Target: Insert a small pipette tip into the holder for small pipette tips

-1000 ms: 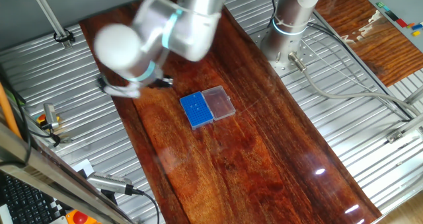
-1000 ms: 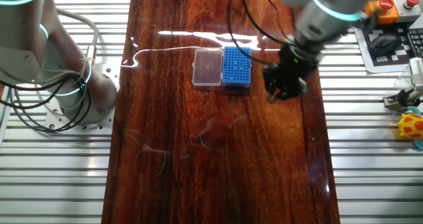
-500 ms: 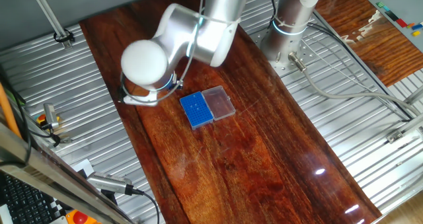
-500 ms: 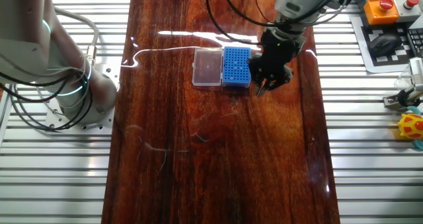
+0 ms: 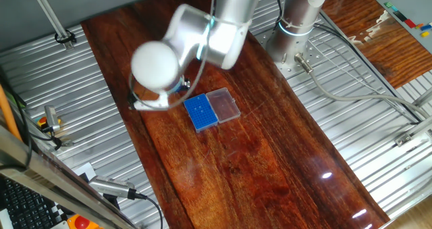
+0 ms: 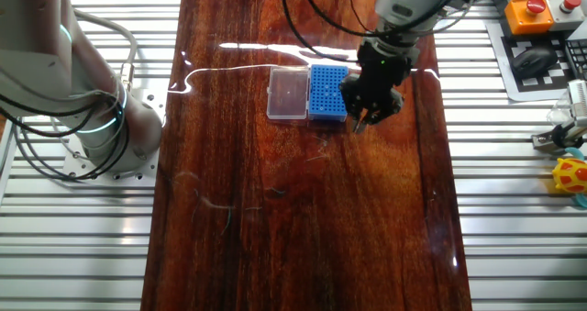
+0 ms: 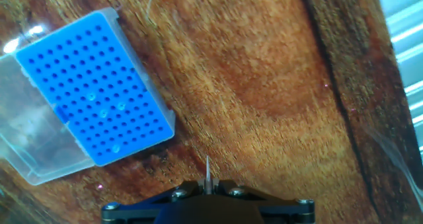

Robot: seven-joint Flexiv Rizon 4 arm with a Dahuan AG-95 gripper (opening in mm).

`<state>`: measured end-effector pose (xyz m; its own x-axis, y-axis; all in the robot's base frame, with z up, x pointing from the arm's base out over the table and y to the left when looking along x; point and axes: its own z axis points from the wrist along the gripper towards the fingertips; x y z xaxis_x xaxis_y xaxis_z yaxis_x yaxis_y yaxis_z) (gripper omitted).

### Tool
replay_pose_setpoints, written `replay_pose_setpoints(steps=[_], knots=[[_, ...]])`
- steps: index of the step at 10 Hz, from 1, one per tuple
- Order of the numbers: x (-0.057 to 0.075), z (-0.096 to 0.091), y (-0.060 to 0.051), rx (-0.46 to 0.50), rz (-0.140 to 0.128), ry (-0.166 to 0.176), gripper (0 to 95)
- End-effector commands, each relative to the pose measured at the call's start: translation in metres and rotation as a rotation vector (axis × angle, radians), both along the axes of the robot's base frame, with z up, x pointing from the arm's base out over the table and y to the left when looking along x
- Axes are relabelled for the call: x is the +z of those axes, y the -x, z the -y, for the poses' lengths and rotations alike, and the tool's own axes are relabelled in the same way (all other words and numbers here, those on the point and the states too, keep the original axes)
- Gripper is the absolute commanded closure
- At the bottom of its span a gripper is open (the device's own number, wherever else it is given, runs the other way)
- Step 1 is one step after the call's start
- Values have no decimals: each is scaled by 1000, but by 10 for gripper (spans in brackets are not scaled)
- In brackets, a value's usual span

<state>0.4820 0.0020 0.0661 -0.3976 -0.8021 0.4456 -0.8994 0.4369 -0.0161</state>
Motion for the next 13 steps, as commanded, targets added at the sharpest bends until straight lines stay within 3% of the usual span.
replay_pose_setpoints(steps=[1,4,6,9,13], knots=[[-1,-4,10,31,-10,38,950],[1,-17,24,16,-4,82,950],[3,-17,25,17,2,88,950],[3,-17,25,49,-12,90,950],[-7,-24,33,58,-20,151,950]])
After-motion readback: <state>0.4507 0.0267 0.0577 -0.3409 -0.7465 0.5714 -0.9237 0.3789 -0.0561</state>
